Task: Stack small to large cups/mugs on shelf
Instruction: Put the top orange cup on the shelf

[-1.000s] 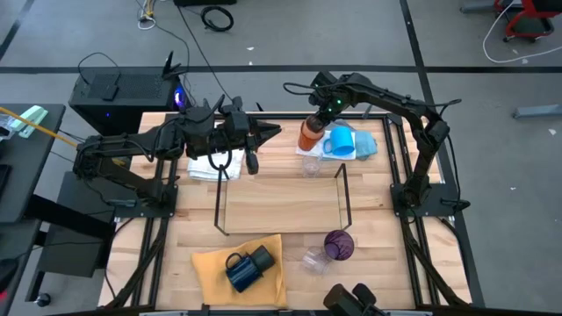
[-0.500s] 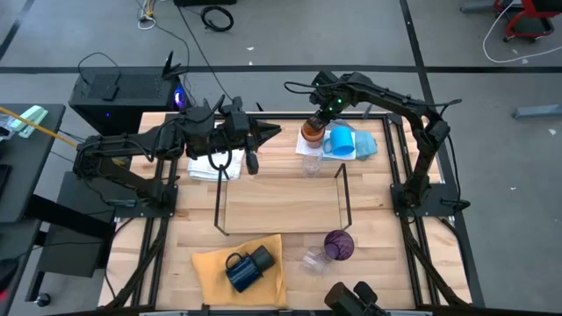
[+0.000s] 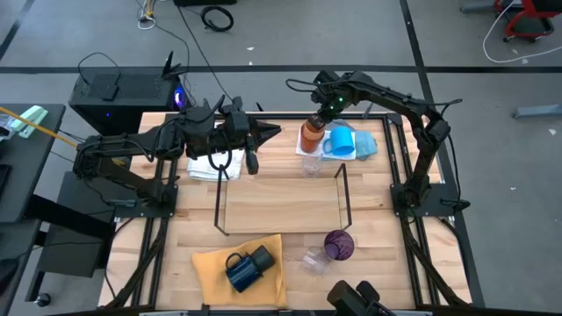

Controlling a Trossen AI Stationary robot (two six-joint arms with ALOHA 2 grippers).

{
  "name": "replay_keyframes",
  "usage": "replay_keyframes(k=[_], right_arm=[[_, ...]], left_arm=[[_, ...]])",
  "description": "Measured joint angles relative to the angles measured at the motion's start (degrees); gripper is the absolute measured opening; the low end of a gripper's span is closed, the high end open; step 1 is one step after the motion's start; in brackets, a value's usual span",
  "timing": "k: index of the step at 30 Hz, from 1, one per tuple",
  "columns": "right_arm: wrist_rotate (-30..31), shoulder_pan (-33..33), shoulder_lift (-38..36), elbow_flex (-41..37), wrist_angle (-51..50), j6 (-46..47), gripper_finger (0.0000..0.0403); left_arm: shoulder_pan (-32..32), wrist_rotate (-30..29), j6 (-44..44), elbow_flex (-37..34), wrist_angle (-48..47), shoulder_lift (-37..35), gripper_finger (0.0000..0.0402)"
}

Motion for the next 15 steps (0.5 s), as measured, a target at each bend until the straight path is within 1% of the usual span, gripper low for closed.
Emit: replay_keyframes(k=[8,15], right_arm=[[-0.5,0.0,-0.3,0.3,-0.7,-0.1,0.0003],[-0.5,0.0,-0.4,5.5,-2.6,-0.8,0.0002]], left_arm=[[0.1,0.0,0.4,0.0,0.0,0.0,0.0031],[0.4,0.0,0.6,0.0,0.0,0.0,0.0036]])
